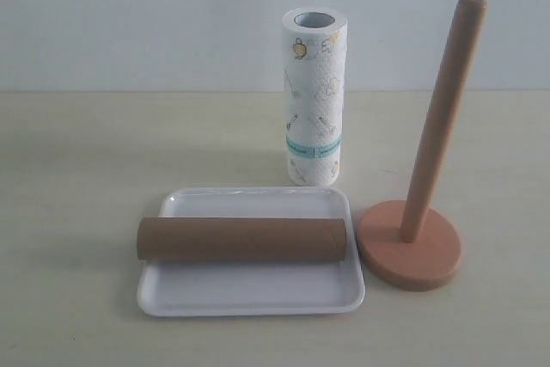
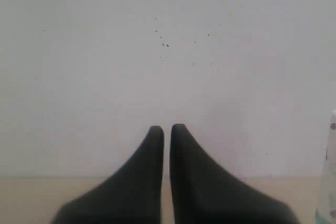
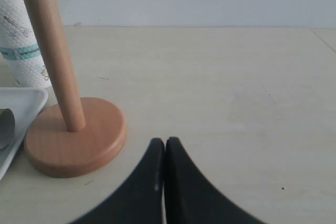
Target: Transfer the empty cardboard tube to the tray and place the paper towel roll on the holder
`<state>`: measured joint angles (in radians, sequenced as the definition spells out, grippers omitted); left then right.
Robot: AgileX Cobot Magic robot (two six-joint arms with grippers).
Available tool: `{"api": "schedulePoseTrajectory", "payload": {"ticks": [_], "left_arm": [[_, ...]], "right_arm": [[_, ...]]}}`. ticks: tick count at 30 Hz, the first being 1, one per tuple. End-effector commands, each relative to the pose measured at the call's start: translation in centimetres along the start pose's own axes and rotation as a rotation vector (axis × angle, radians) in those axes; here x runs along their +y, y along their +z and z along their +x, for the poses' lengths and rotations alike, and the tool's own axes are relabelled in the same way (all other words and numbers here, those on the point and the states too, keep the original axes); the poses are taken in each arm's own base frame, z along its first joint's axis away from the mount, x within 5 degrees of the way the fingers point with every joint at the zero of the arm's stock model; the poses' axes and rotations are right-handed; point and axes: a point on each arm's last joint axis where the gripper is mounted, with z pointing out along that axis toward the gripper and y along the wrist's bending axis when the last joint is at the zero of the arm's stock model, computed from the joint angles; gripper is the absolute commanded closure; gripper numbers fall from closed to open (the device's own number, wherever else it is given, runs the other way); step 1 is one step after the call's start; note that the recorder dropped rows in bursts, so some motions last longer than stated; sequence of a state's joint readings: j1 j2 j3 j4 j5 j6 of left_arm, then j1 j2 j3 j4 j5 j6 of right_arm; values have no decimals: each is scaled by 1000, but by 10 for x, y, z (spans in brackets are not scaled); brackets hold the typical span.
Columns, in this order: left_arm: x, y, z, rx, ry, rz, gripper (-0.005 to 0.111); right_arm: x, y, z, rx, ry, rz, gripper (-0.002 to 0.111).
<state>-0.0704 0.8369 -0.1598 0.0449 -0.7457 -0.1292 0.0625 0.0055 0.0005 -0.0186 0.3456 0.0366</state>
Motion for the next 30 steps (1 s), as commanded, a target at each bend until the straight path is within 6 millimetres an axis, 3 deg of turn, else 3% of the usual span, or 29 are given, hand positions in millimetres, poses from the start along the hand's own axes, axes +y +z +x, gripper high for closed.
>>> {"api": "schedulePoseTrajectory", "payload": {"ticks": [1, 11, 19, 24, 27, 30], "left_arm": [[-2, 7, -2, -73, -12, 25, 103], [-9, 18, -3, -48, -21, 98, 103], [-45, 75, 5, 96, 188, 537, 103], [-53, 110, 26, 149, 91, 676, 103], [-58, 122, 36, 66, -12, 769, 103], [-60, 133, 53, 106, -25, 799, 103]], "right_arm": [[0, 0, -1, -10, -1, 5, 108], [0, 0, -1, -16, 11, 1, 108], [0, 0, -1, -16, 11, 1, 108], [0, 0, -1, -16, 11, 1, 108], [0, 0, -1, -16, 11, 1, 108], [0, 0, -1, -16, 11, 1, 108]]}}
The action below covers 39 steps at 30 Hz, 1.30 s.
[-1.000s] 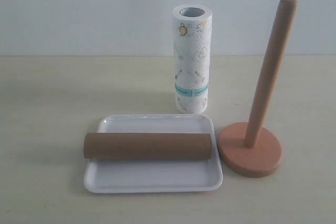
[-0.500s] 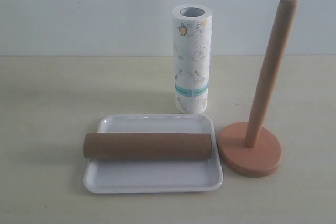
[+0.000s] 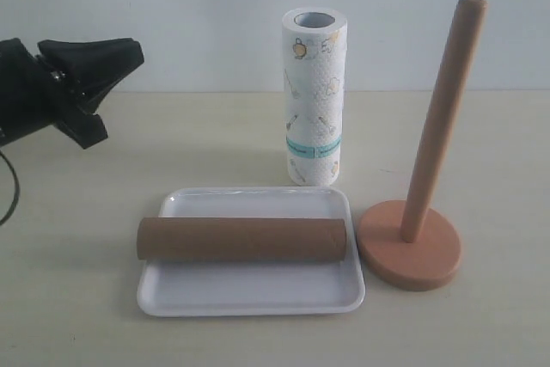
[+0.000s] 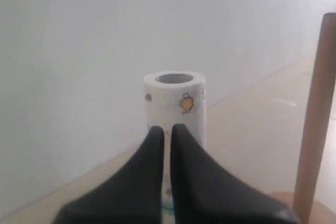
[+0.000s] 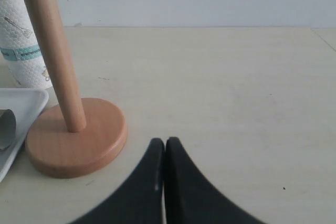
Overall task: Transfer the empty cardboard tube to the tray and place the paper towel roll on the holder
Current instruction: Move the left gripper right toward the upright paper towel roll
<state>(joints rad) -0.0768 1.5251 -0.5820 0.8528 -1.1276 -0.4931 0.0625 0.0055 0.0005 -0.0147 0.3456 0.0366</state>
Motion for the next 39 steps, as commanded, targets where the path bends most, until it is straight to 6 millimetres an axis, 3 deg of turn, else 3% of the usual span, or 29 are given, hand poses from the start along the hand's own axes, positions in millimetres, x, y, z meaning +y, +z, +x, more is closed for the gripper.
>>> {"api": "schedulePoseTrajectory", "payload": {"ticks": [1, 5, 7, 10, 15, 18, 21, 30, 34, 39], "left_arm": [[5, 19, 20, -9, -54, 97, 103], [-3, 40, 39, 27, -87, 165, 102], [-11, 54, 45, 32, -93, 210, 97], [-17, 75, 48, 18, -73, 263, 75], [-19, 95, 51, 3, -72, 297, 18], [-16, 96, 50, -3, -84, 286, 3], [-17, 96, 51, 1, -88, 293, -2], [-8, 99, 48, -21, -72, 197, -2], [1, 107, 59, 85, -53, 143, -2], [2, 124, 72, 44, -95, 188, -2]], "right_arm": [[0, 0, -1, -16, 7, 2, 108], [0, 0, -1, -16, 7, 2, 108], [0, 0, -1, -16, 7, 2, 108], [0, 0, -1, -16, 7, 2, 108], [0, 0, -1, -16, 7, 2, 108], [0, 0, -1, -16, 7, 2, 108], [0, 0, -1, -16, 7, 2, 108], [0, 0, -1, -16, 7, 2, 108], [0, 0, -1, -16, 7, 2, 108], [0, 0, -1, -16, 7, 2, 108]]}}
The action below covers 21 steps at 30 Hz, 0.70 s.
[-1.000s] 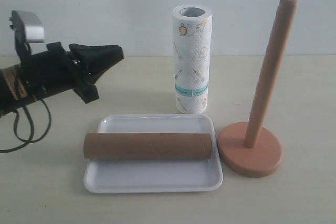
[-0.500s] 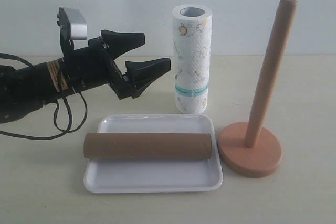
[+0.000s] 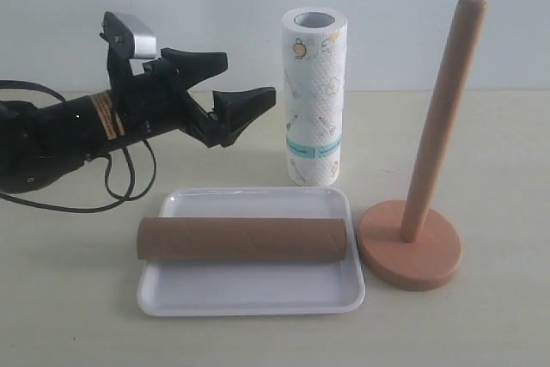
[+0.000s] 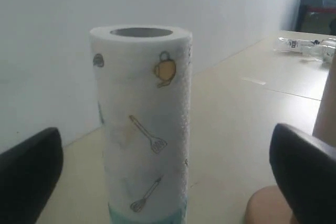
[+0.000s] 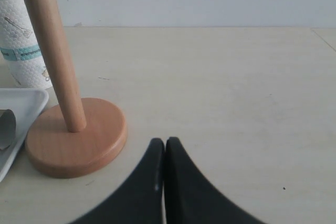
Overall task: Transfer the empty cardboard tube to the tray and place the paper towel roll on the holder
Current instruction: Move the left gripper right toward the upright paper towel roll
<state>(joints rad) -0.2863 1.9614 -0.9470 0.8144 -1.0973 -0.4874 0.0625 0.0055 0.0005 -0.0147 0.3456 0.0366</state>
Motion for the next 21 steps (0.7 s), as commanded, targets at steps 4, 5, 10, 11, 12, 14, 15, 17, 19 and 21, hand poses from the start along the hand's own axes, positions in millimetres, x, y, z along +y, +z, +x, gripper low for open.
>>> {"api": "schedulePoseTrajectory", "payload": {"ticks": [4, 5, 10, 11, 12, 14, 15, 17, 19, 21], "left_arm": [[2, 31, 17, -31, -26, 57, -2], [2, 35, 21, -28, -27, 62, -2], [9, 52, 36, -28, -27, 71, -2], [12, 55, 38, -30, -25, 71, -2], [14, 58, 39, -35, -21, 72, -2], [19, 67, 42, -44, -11, 73, -2], [21, 73, 44, -50, -5, 78, -2], [21, 83, 44, -59, -31, 87, -2], [22, 92, 43, -65, -20, 93, -2], [21, 100, 43, -72, -8, 100, -2]], "right_arm": [[0, 0, -1, -16, 7, 2, 108], [0, 0, -1, -16, 7, 2, 108], [0, 0, -1, -16, 7, 2, 108], [0, 0, -1, -16, 7, 2, 108], [0, 0, -1, -16, 7, 2, 108], [0, 0, -1, -16, 7, 2, 108], [0, 0, -1, -16, 7, 2, 108], [0, 0, -1, -16, 7, 2, 108], [0, 0, -1, -16, 7, 2, 108], [0, 0, -1, -16, 7, 2, 108]]}}
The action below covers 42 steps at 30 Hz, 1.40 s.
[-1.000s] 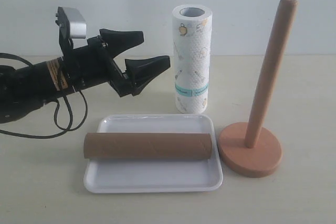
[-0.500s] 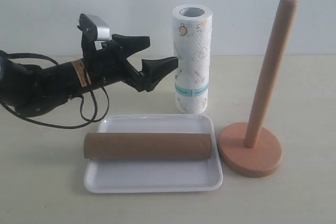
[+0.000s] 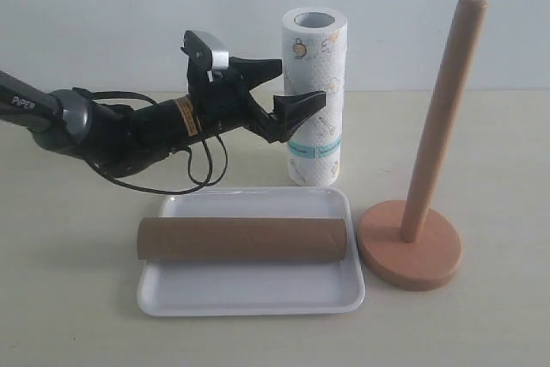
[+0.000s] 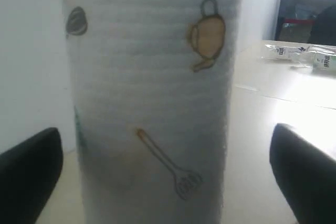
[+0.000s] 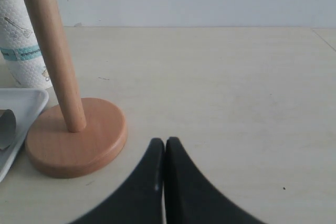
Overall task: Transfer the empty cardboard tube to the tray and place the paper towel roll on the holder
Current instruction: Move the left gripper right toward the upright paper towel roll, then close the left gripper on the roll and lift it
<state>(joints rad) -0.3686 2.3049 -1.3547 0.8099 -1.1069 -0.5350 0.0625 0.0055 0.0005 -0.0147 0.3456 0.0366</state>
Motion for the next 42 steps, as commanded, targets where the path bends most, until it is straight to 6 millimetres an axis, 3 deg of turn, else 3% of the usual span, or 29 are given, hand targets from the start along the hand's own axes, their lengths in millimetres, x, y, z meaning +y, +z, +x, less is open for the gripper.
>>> {"api": "schedulePoseTrajectory", "payload": {"ticks": [1, 7, 14, 17, 22, 32, 37, 42], "left_arm": [[-2, 19, -3, -11, 12, 12, -2], [-6, 43, -11, 16, 59, 2, -2], [1, 53, -7, -7, -64, 4, 4], [2, 54, -4, -8, -94, 6, 27], [5, 53, -5, -15, -84, -6, 102], [7, 50, -13, -29, -38, 7, 101], [-12, 48, -17, -20, 57, 215, 101], [-21, 43, -15, 16, 4, 334, 101]], "right_arm": [[0, 0, -1, -16, 7, 2, 108], [0, 0, 0, -4, 7, 3, 108], [0, 0, 0, -4, 7, 3, 108], [0, 0, 0, -4, 7, 3, 108], [0, 0, 0, -4, 7, 3, 108], [0, 0, 0, -4, 7, 3, 108], [0, 0, 0, -4, 7, 3, 108], [0, 0, 0, -4, 7, 3, 108]]}}
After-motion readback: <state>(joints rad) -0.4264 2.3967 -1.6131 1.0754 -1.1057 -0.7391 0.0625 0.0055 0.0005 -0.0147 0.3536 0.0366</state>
